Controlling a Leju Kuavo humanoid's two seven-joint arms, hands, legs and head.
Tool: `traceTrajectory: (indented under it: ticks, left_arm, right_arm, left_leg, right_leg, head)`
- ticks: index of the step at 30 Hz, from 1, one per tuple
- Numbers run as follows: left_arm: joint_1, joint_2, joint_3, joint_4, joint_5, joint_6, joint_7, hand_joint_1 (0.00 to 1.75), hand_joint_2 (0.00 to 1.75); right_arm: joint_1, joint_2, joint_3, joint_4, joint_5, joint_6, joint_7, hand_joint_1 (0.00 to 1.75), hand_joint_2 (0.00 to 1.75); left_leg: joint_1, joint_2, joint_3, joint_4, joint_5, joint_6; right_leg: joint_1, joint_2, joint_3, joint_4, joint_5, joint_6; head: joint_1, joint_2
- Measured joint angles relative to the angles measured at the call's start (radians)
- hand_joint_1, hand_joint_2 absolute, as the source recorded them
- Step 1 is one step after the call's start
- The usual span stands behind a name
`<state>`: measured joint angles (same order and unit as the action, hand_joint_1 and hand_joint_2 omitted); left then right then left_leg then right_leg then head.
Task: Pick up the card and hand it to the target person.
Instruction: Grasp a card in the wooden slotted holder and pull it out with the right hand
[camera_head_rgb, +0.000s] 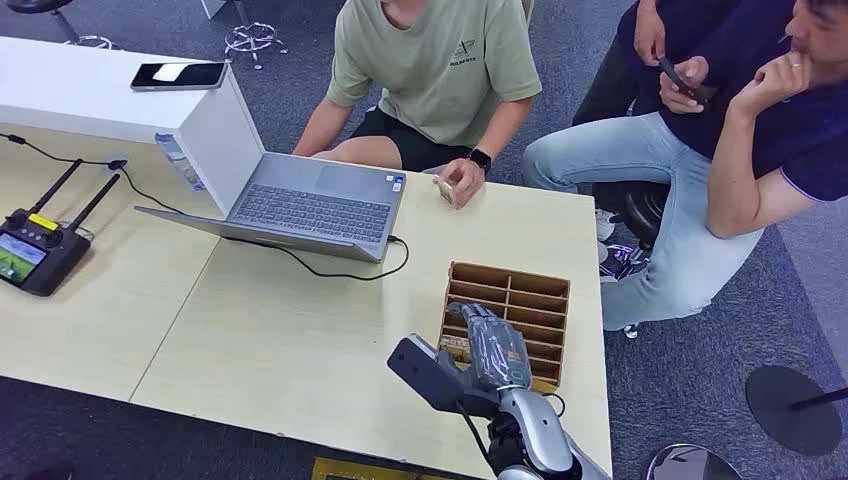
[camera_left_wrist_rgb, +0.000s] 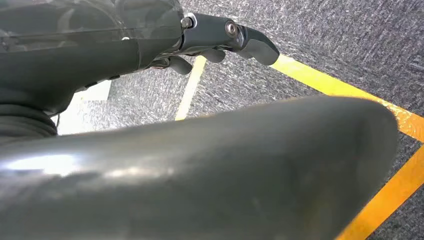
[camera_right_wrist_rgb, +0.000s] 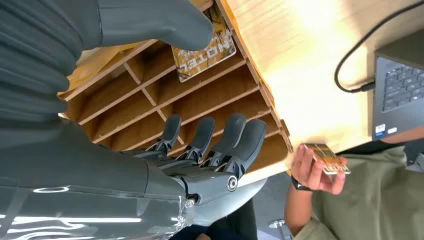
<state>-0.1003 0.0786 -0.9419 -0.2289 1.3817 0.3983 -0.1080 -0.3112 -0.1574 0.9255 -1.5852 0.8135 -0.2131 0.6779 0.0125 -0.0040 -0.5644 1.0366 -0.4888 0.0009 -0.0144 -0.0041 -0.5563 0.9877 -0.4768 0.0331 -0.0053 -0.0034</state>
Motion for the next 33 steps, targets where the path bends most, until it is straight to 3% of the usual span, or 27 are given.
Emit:
traceTrajectory:
  ticks: [16,33]
  left_arm:
    - [0.000,0.000,0.000,0.000,-0.002,-0.001,0.000,0.00,0.00]
    - [0.000,0.000,0.000,0.000,-0.002,-0.001,0.000,0.00,0.00]
  right_arm:
    - [-0.020,0.024,0.024,0.095,-0.026,0.003,-0.009,0.99,1.75]
    - [-0.028,0.035,0.027,0.140,-0.039,0.003,-0.015,0.95,1.75]
  left_leg:
    - [0.000,0.000,0.000,0.000,0.000,0.000]
    - [0.000,0.000,0.000,0.000,0.000,0.000]
  right_leg:
    - [0.000,0.000,0.000,0.000,0.000,0.000]
    - [0.000,0.000,0.000,0.000,0.000,0.000]
  head:
    - [0.000,0.000]
    - [0.000,0.000]
